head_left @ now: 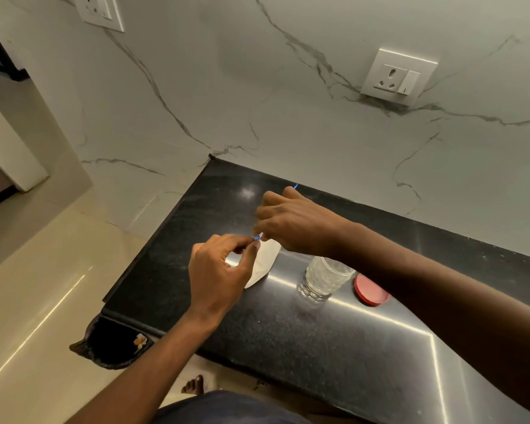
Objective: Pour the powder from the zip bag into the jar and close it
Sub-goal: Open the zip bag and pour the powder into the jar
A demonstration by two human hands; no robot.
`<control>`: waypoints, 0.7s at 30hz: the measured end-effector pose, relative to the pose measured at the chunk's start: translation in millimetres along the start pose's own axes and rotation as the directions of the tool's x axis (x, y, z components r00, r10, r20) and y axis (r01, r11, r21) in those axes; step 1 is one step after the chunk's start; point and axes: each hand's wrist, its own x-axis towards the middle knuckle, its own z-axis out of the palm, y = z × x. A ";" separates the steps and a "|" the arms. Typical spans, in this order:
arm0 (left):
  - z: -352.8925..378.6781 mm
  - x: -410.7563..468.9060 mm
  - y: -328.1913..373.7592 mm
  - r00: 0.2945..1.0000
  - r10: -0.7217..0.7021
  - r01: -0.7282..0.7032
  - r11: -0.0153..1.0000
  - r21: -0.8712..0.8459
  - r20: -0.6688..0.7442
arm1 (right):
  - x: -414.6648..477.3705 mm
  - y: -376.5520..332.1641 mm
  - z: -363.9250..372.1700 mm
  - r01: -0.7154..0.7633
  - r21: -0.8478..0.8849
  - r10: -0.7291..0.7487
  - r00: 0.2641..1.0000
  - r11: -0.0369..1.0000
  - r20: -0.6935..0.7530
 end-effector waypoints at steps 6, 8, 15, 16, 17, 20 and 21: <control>-2.4 -1.6 -7.9 0.998 0.054 -0.053 0.998 0.016 -0.030 | -7.1 44.5 1.8 -0.069 -0.072 0.069 0.998 0.995 -0.002; -3.2 -3.6 -11.4 0.997 0.065 -0.065 0.998 0.010 -0.027 | -10.8 67.7 2.2 -0.142 -0.132 0.143 0.990 0.981 -0.003; -9.5 4.9 -11.3 0.998 0.011 -0.009 1.000 -0.028 0.056 | -11.7 90.1 17.3 -0.319 -0.054 0.317 0.947 0.946 -0.047; -13.0 8.0 -11.8 0.995 -0.021 0.026 0.998 -0.056 0.099 | -13.3 85.2 19.6 -0.381 0.015 0.381 0.921 0.924 -0.086; -16.8 13.0 -11.3 0.988 -0.054 0.069 0.993 -0.099 0.147 | -15.1 77.7 22.3 -0.457 0.150 0.477 0.865 0.877 -0.154; -23.5 39.9 -4.5 0.959 -0.118 0.171 0.965 -0.198 0.258 | -19.7 40.0 32.4 -0.479 0.710 0.811 0.540 0.516 -0.225; -22.6 52.8 -0.5 0.946 -0.123 0.186 0.964 -0.192 0.299 | -19.8 25.0 35.8 -0.408 0.843 0.874 0.466 0.350 -0.138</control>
